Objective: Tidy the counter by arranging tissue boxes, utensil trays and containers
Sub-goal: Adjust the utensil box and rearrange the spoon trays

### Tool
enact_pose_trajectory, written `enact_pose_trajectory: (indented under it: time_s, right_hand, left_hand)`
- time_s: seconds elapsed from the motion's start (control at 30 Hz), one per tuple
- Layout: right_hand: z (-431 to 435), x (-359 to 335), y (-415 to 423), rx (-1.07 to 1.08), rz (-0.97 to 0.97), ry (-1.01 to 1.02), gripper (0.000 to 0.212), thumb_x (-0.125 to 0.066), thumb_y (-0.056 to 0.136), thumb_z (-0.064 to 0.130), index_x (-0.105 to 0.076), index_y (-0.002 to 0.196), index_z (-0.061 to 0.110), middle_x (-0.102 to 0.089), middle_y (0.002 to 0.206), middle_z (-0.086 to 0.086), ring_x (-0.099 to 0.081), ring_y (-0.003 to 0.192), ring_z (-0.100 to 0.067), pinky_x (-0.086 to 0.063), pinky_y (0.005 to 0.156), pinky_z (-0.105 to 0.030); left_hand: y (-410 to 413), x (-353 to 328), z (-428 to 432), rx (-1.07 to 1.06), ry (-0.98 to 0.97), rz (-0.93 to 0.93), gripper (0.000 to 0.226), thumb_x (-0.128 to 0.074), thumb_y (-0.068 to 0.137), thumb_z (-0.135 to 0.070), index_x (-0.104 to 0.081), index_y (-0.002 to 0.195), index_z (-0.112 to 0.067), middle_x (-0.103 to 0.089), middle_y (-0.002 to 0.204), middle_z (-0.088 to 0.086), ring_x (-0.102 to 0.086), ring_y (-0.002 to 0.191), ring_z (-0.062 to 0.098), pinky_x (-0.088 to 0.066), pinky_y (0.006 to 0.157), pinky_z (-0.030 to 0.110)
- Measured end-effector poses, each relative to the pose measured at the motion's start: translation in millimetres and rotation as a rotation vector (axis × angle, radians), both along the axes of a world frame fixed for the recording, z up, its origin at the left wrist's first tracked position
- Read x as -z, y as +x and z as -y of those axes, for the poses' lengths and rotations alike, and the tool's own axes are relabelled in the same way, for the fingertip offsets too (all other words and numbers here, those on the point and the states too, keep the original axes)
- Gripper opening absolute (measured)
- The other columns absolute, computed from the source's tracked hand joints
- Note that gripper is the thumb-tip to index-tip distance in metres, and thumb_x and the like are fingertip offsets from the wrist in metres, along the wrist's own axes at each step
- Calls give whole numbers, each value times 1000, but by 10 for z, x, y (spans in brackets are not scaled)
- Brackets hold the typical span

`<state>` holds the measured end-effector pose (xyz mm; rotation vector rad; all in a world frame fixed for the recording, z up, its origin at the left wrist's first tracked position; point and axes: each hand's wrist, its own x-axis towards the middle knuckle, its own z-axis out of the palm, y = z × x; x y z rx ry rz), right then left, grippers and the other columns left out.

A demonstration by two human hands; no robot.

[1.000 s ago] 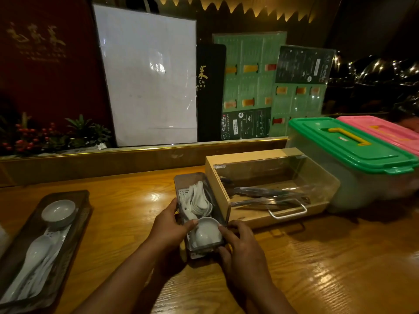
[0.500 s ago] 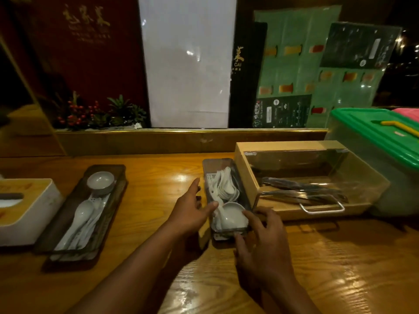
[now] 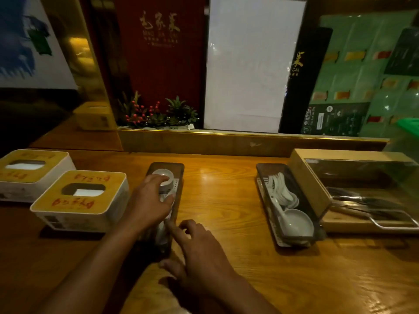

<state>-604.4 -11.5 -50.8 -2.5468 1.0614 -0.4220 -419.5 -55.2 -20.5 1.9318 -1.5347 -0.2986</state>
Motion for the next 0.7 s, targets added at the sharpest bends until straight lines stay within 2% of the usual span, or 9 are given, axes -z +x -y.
enact_pose_trajectory:
  time_s: [0.07, 0.23, 0.37, 0.5, 0.6, 0.7]
  right_hand:
    - [-27, 8, 251, 34, 5, 16, 86, -59, 83, 69, -15, 153, 44, -35, 146, -9, -42, 124, -31, -42, 97, -44]
    - [-17, 92, 379, 198, -32, -68, 80, -57, 77, 75, -36, 145, 40, -47, 138, -9, -47, 122, -31, -45, 91, -45]
    - [-27, 94, 198, 360, 22, 8, 74, -57, 75, 69, -43, 143, 40, -47, 143, -6, -48, 125, -29, -46, 94, -44]
    - [-32, 174, -141, 497, 18, -30, 68, -59, 73, 57, -47, 137, 43, -54, 136, -4, -54, 118, -28, -49, 90, -42]
    - [-40, 159, -413, 583, 4, -41, 67, -58, 71, 58, -51, 136, 43, -54, 137, -4, -51, 122, -27, -46, 92, -41]
    - [-48, 147, -707, 626, -17, -64, 66, -61, 72, 59, -52, 136, 43, -46, 146, -5, -44, 133, -28, -43, 100, -44]
  left_hand:
    - [203, 67, -4, -13, 30, 5, 61, -76, 86, -32, -54, 142, -21, -52, 147, 5, -55, 127, 26, -48, 100, 39]
    - [413, 188, 75, 6, 44, -70, 73, -77, 85, -41, -46, 149, -24, -52, 149, 6, -51, 133, 27, -44, 106, 43]
    - [317, 237, 186, -1, 73, -349, 78, -79, 86, -26, -38, 152, -26, -52, 151, 6, -51, 135, 31, -45, 104, 44]
    - [80, 370, 301, 30, 118, -641, 92, -82, 82, -14, -29, 156, -26, -48, 153, 10, -52, 135, 34, -48, 104, 56]
    - [-205, 445, 361, 103, 153, -759, 88, -84, 79, -12, -38, 153, -25, -53, 149, 7, -54, 132, 29, -51, 101, 56]
    - [-480, 497, 437, 182, 162, -815, 83, -86, 78, -14, -46, 149, -25, -56, 147, 4, -56, 130, 25, -53, 99, 55]
